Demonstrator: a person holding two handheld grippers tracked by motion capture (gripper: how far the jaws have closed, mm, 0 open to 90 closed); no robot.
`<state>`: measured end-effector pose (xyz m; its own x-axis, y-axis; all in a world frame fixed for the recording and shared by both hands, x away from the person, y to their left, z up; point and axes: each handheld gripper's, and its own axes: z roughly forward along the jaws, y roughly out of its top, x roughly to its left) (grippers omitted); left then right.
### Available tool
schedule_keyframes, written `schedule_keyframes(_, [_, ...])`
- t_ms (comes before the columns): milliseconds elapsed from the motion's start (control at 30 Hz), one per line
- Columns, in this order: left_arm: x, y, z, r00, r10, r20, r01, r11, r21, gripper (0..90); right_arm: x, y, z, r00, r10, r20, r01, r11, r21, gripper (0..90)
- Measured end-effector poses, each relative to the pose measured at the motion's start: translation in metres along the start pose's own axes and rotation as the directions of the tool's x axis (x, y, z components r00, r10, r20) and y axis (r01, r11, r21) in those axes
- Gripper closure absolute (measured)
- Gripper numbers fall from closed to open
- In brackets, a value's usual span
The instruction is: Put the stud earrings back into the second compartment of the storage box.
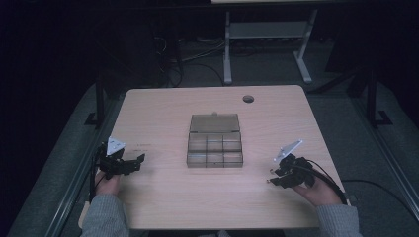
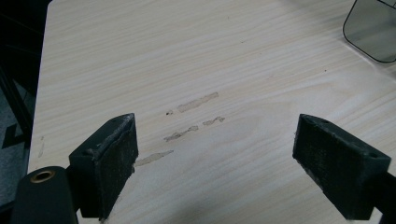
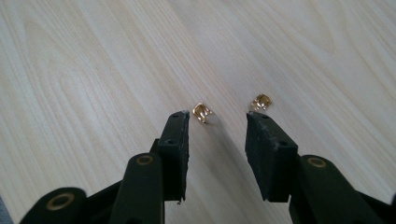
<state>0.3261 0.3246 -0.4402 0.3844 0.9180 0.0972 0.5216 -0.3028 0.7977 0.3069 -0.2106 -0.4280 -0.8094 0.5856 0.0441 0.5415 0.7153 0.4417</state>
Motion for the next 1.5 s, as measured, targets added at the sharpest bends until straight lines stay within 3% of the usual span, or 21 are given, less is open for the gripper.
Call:
schedule_keyframes(367, [0.001,0.000,0.000,1.0000,0.001,-0.001,-0.001,1.0000,0.003,13.8,0.002,0.011,0.012,0.9991,-0.041,-0.012,0.042,0.998,0.043,67.4])
schedule_keyframes(900, [0.000,0.000,0.000,1.0000,-0.007,-0.002,0.007,1.0000,-0.004,13.8,0.001,0.013,0.023,0.9986,-0.050,-0.014,0.051,0.994,0.097,77.8])
schedule_keyframes(1067, [0.000,0.000,0.000,1.0000,-0.007,-0.001,0.007,1.0000,-0.004,13.8,0.002,0.013,0.024,0.9983,-0.056,-0.017,0.058,0.993,0.100,84.1])
schedule_keyframes(1500, [0.001,0.001,-0.001,1.0000,-0.001,-0.002,0.001,1.0000,0.000,13.8,0.005,0.014,0.019,0.9981,-0.059,-0.018,0.061,0.995,0.078,84.6])
